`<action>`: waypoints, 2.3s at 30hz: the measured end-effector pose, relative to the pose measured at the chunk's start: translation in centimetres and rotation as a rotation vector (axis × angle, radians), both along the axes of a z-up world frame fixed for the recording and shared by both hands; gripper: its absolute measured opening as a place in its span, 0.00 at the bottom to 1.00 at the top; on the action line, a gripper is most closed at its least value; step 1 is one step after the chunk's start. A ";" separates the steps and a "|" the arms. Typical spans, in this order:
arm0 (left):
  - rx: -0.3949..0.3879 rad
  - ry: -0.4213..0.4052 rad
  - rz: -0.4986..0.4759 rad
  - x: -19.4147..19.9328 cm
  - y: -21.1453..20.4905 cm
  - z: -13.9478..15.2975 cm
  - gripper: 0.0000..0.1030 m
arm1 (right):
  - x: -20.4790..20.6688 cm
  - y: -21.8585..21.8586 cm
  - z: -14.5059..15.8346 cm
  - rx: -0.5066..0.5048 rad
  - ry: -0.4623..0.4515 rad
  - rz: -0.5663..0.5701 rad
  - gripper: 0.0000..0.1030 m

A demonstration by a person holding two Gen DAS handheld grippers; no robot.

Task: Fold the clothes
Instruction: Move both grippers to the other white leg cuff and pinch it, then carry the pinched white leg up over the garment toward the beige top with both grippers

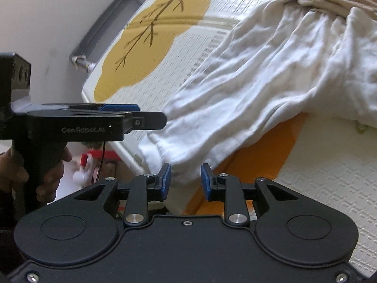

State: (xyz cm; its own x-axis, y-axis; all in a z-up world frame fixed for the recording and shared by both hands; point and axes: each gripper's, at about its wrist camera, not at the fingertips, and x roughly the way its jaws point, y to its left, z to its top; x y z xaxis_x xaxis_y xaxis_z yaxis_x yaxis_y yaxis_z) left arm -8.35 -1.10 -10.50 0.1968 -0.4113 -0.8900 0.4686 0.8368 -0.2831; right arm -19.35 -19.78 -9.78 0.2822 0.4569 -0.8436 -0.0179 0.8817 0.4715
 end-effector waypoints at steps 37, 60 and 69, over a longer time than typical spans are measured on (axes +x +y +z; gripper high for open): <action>-0.125 0.007 -0.051 0.8 -1.1 1.7 0.17 | 1.0 -0.7 1.0 0.045 -0.075 -0.115 0.08; -0.307 -0.161 -0.193 7.0 -14.4 8.3 0.17 | 3.2 -14.1 9.0 -0.058 -0.364 -0.535 0.04; -0.297 -0.148 -0.202 9.7 -19.1 7.5 0.17 | 6.4 -18.1 8.2 -0.105 -0.360 -0.632 0.04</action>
State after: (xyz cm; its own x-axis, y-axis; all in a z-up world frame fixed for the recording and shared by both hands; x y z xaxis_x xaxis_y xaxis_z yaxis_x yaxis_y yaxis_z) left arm 1.34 -20.16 -3.01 0.2025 -0.6904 -0.6945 0.6695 0.6152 -0.4163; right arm -12.98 -37.88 -1.54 0.7329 0.0372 -0.6793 0.3713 0.8149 0.4451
